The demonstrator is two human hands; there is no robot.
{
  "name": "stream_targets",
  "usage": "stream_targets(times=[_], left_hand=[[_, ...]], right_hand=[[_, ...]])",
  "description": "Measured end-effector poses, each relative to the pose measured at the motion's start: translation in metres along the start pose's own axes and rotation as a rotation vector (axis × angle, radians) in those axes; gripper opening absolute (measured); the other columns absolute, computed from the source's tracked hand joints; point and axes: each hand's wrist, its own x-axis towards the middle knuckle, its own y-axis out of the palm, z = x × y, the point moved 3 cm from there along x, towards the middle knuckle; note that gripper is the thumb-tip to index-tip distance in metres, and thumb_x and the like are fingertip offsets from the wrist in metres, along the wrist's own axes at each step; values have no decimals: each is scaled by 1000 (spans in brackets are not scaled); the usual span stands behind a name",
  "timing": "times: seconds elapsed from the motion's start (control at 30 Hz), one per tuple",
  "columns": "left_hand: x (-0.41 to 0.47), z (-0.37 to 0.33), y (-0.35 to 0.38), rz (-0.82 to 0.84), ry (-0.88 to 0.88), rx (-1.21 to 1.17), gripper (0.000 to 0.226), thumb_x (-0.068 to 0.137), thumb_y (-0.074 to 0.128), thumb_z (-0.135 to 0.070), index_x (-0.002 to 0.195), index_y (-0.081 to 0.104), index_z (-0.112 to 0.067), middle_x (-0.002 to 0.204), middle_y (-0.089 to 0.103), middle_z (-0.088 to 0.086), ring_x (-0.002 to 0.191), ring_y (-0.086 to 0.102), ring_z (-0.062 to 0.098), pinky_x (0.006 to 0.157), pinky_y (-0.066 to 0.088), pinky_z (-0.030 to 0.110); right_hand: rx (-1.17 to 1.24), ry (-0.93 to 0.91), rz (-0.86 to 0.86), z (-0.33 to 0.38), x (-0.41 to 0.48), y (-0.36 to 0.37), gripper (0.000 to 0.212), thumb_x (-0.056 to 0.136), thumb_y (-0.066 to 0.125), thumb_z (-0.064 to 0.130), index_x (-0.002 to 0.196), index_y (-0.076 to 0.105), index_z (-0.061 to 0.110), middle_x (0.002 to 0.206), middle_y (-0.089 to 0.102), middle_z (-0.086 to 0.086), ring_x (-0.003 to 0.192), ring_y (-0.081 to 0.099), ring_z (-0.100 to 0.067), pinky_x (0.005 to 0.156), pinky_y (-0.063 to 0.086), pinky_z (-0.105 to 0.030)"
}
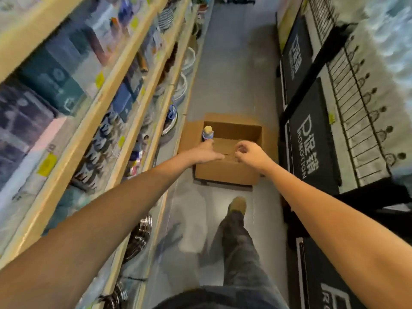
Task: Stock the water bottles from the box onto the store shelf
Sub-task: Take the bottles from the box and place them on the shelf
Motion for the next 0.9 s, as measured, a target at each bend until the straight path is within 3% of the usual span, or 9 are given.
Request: stream_targets(times=[0.13, 0.3, 0.47, 0.6, 0.67, 0.77, 0.9], left_hand=[[85, -30, -22, 16, -42, -29, 74, 87, 65, -28, 145, 24, -4, 126, 47, 8, 111, 46, 17, 97, 39, 31], [185, -66, -43, 42, -130, -107, 89, 79, 72, -37, 149, 23, -12, 151, 33, 6, 135, 38, 25, 112, 34, 38], [252, -68, -57, -19, -218, -148, 89, 78, 74, -26, 149, 22, -11, 151, 33, 9, 135, 37, 26, 112, 34, 41], [297, -53, -72, -30, -235, -69, 88, 77, 73, -25, 148, 22, -13, 147, 33, 10, 132, 39, 27, 108, 37, 38], [329, -41, -80, -40, -230, 1, 75, 79, 69, -24, 143, 31, -13, 142, 37, 10, 126, 44, 27, 99, 40, 33], [377, -19, -81, 10, -210, 31, 57, 85, 62, -21, 136, 37, -11, 136, 42, 11, 124, 44, 28, 89, 37, 27], [465, 29, -56, 65, -250, -10, 68, 90, 58, -21, 146, 21, -12, 147, 28, 12, 135, 33, 30, 98, 35, 31]], right_hand=[[4, 22, 11, -9, 91, -47, 37, 92, 53, 11, 128, 51, 5, 115, 63, -12, 103, 62, -26, 94, 51, -42], [37, 75, 78, -14, 196, -94, 37, 91, 54, 14, 127, 53, 7, 112, 65, -13, 99, 64, -28, 93, 51, -41], [20, 88, 128, -15, 274, -105, 38, 91, 55, 16, 129, 53, 9, 121, 61, -11, 106, 60, -25, 96, 49, -41], [68, 159, 156, -19, 322, -99, 39, 91, 55, 12, 130, 51, 6, 113, 62, -9, 102, 59, -22, 87, 47, -29], [84, 204, 159, -23, 350, -91, 36, 91, 54, 10, 126, 53, 3, 102, 60, -7, 93, 57, -20, 80, 43, -27], [111, 276, 178, -33, 382, -68, 36, 91, 55, 9, 126, 52, 2, 100, 56, -5, 93, 53, -17, 82, 42, -29], [168, 368, 136, -75, 443, -15, 34, 91, 55, 9, 125, 54, 4, 100, 56, -4, 95, 53, -18, 80, 40, -26]])
